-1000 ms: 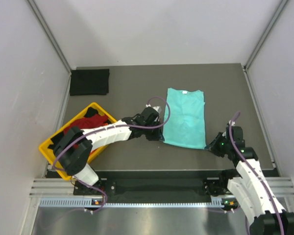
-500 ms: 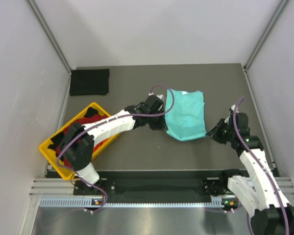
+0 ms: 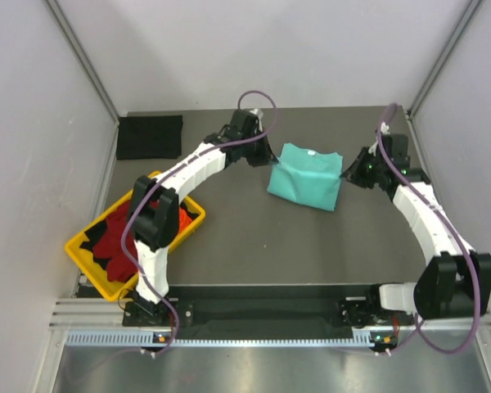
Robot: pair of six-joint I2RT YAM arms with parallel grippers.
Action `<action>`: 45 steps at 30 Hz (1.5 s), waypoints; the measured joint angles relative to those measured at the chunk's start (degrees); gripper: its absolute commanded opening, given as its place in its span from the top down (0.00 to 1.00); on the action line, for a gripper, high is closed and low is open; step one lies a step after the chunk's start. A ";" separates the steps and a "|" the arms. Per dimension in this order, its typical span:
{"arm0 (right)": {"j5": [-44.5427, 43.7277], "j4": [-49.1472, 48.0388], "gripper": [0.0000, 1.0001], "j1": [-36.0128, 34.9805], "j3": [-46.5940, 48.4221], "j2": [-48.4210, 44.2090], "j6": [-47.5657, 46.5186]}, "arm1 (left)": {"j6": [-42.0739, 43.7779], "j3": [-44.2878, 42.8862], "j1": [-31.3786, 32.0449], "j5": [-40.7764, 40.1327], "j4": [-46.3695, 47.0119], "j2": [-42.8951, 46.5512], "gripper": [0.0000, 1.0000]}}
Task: Fold and stack the t-shirts
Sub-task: Fold the tshirt
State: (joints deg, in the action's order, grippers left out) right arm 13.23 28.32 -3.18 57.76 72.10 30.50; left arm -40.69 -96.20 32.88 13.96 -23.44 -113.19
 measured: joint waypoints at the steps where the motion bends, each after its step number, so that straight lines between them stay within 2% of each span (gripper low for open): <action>1: 0.17 -0.46 1.00 0.17 1.31 1.53 -0.33 | 0.02 -1.05 -0.79 0.90 0.68 -1.03 1.00; 7: 2.10 -4.31 1.00 1.86 7.96 10.97 -1.62 | -0.37 -4.11 -4.07 6.82 11.30 -6.82 1.00; 17: 5.57 -10.86 1.00 5.97 9.14 20.04 -1.42 | -6.14 -6.80 -5.11 11.15 33.16 -19.12 1.00; 29: 8.85 -22.10 0.98 8.87 10.84 28.02 1.18 | -11.69 -22.03 -5.27 8.41 44.76 -33.92 1.00; 30: 9.03 -22.77 0.96 9.31 11.58 29.44 1.33 | -11.74 -23.71 -5.25 8.02 45.57 -35.12 0.90; 32: 9.20 -23.45 0.92 9.86 13.38 32.09 1.66 | -11.80 -26.01 -5.25 7.21 47.08 -37.09 0.77; 33: 9.29 -23.71 0.86 10.10 14.45 33.59 1.66 | -11.54 -26.88 -5.25 6.49 47.89 -38.12 0.68; 35: 9.33 -24.50 0.80 10.49 16.41 36.68 1.99 | -10.19 -27.39 -5.27 4.90 49.18 -39.47 0.64; 36: 9.35 -24.74 0.69 10.73 17.31 38.16 2.19 | -9.64 -27.39 -5.31 4.13 49.44 -40.11 0.62; 37: 9.38 -25.20 0.63 10.95 17.75 39.26 2.45 | -8.70 -27.39 -5.40 3.43 49.46 -40.65 0.54; 39: 9.35 -25.86 0.57 11.50 18.16 40.83 2.64 | -7.04 -27.34 -5.66 2.67 49.11 -41.31 0.51; 45: 9.64 -25.20 0.54 14.05 18.34 41.53 2.71 | -1.38 -24.50 -8.00 3.15 47.63 -39.17 0.48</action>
State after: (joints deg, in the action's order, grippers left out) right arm 22.87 3.11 10.87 76.09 113.62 33.21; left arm -42.06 -120.70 24.88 17.10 24.18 -152.35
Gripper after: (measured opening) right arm 0.451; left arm 0.515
